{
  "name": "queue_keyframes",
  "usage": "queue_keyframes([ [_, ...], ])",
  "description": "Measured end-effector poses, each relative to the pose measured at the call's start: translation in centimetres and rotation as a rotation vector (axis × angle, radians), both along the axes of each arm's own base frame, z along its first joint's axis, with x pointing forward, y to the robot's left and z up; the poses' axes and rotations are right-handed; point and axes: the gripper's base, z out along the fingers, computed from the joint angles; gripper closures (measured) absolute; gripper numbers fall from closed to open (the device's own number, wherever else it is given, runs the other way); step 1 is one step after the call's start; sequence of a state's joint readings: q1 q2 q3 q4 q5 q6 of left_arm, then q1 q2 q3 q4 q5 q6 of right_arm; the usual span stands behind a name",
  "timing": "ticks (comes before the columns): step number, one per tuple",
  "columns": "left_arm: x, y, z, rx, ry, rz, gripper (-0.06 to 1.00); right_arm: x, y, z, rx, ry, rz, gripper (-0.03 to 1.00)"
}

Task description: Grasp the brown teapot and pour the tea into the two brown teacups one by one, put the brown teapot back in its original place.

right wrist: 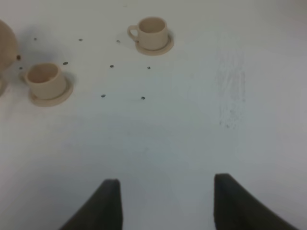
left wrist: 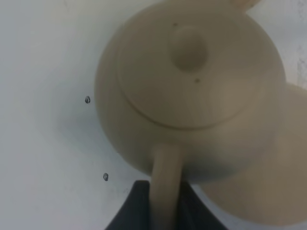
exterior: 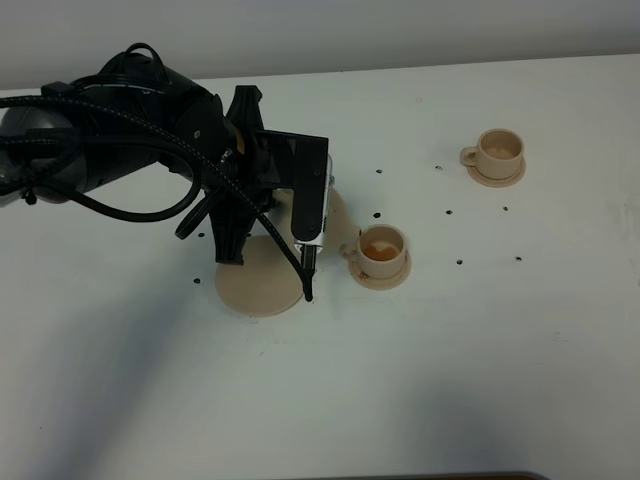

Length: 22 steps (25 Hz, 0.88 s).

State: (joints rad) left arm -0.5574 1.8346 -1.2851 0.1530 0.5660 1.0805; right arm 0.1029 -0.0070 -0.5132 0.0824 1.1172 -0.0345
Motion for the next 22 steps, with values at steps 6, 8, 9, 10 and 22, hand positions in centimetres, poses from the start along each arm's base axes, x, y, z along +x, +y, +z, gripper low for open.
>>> queue_keyframes([
  [6, 0.18, -0.30, -0.29, 0.005, -0.017, -0.028, 0.82, 0.00, 0.00, 0.00, 0.000, 0.000, 0.000, 0.55],
  [8, 0.24, -0.33, -0.31, 0.006, -0.021, -0.031, 0.82, 0.00, 0.00, 0.00, 0.000, 0.000, 0.000, 0.55],
  [9, 0.26, -0.36, -0.28, 0.004, -0.024, -0.031, 0.82, 0.00, 0.00, 0.00, 0.000, 0.000, 0.000, 0.55],
  [10, 0.28, -0.38, -0.30, 0.003, -0.026, -0.033, 0.82, 0.00, 0.00, 0.00, 0.000, 0.000, 0.000, 0.55],
  [22, 0.52, -0.55, -0.37, 0.005, -0.048, -0.056, 0.82, 0.00, 0.00, 0.00, 0.000, 0.000, 0.000, 0.55],
])
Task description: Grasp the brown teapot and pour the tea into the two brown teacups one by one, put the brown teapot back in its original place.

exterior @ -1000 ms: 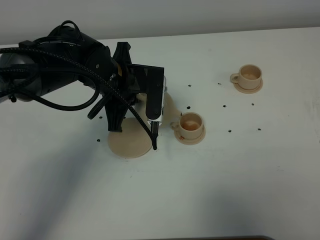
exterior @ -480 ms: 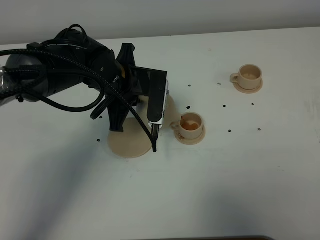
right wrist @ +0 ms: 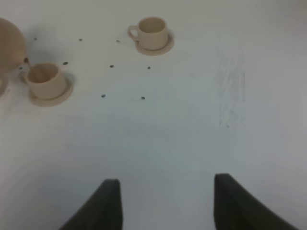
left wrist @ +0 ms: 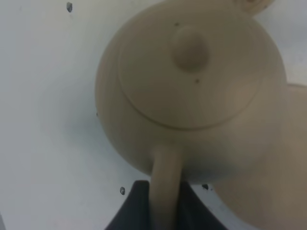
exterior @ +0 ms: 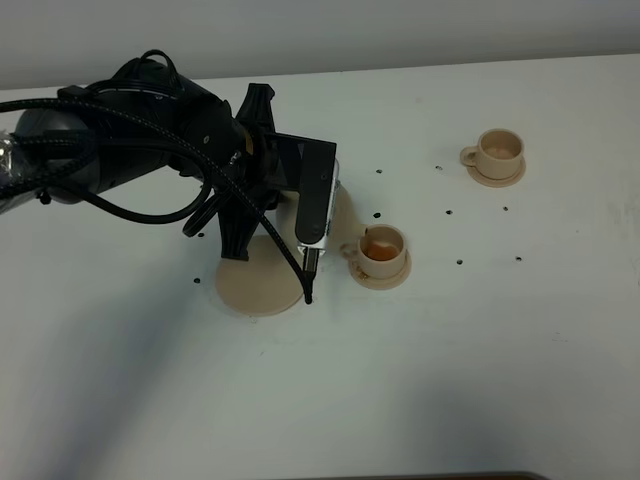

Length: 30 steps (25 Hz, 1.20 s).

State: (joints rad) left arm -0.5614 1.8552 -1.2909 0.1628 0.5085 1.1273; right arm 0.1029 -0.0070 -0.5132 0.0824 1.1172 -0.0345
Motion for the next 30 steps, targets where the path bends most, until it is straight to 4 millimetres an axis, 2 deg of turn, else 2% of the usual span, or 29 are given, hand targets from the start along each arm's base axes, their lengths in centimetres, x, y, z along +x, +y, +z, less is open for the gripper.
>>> queue_keyframes([
  [30, -0.11, -0.81, 0.24, 0.013, -0.056, -0.065, 0.82, 0.00, 0.00, 0.00, 0.000, 0.000, 0.000, 0.55],
])
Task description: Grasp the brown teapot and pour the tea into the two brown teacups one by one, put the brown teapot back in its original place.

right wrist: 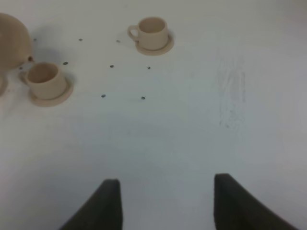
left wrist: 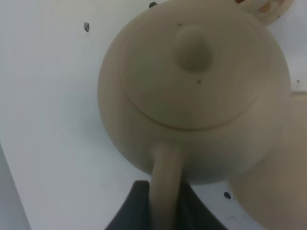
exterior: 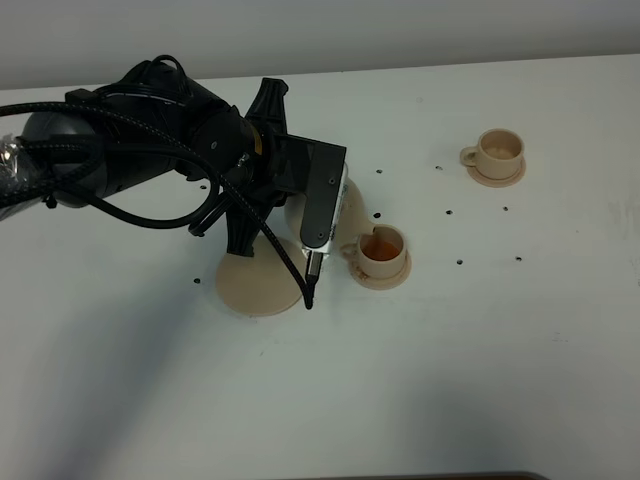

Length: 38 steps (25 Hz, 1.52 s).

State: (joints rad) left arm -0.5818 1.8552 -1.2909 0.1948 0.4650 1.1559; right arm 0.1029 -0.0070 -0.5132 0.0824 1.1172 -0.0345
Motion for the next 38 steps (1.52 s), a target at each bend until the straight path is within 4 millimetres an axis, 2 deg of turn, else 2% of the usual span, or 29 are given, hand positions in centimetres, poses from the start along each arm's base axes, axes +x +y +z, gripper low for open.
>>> queue_keyframes([
  [38, -0.14, -0.37, 0.07, 0.030, -0.027, -0.056, 0.82, 0.00, 0.00, 0.00, 0.000, 0.000, 0.000, 0.55],
])
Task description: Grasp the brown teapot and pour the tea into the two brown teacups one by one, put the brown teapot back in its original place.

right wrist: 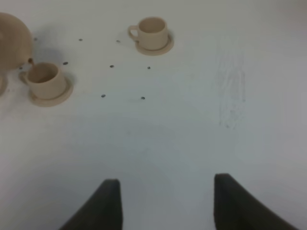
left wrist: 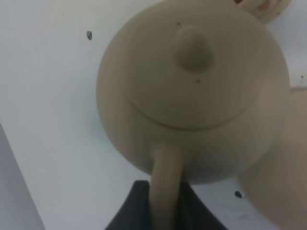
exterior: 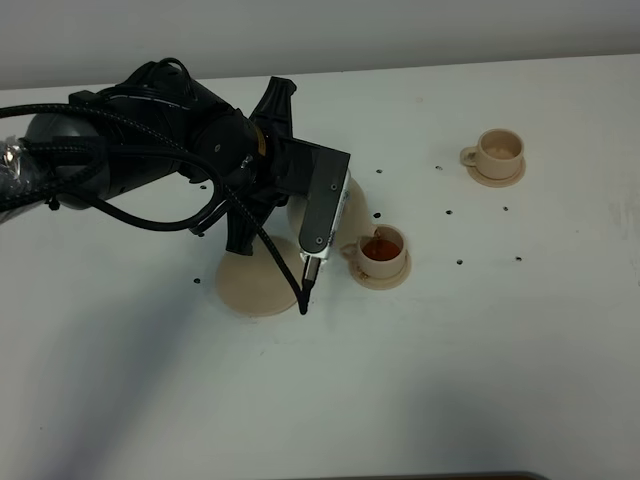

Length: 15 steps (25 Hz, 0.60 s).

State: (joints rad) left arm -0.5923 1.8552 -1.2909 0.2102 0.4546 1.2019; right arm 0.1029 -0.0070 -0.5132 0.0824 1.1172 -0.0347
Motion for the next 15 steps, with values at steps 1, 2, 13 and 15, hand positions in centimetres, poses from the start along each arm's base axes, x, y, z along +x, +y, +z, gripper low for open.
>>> queue_keyframes([
  [1, 0.00, 0.00, 0.00, 0.002, -0.001, -0.003, 0.82, 0.00, 0.00, 0.00, 0.000, 0.000, 0.000, 0.55],
  [2, 0.00, 0.00, 0.00, 0.002, -0.001, -0.003, 0.82, 0.00, 0.00, 0.00, 0.000, 0.000, 0.000, 0.55],
  [13, 0.02, -0.01, 0.02, 0.014, -0.010, -0.022, 0.82, 0.00, 0.00, 0.00, 0.002, 0.000, -0.001, 0.55],
  [15, 0.02, -0.01, 0.02, 0.017, -0.012, -0.026, 0.82, 0.00, 0.00, 0.00, 0.002, 0.000, -0.001, 0.55],
])
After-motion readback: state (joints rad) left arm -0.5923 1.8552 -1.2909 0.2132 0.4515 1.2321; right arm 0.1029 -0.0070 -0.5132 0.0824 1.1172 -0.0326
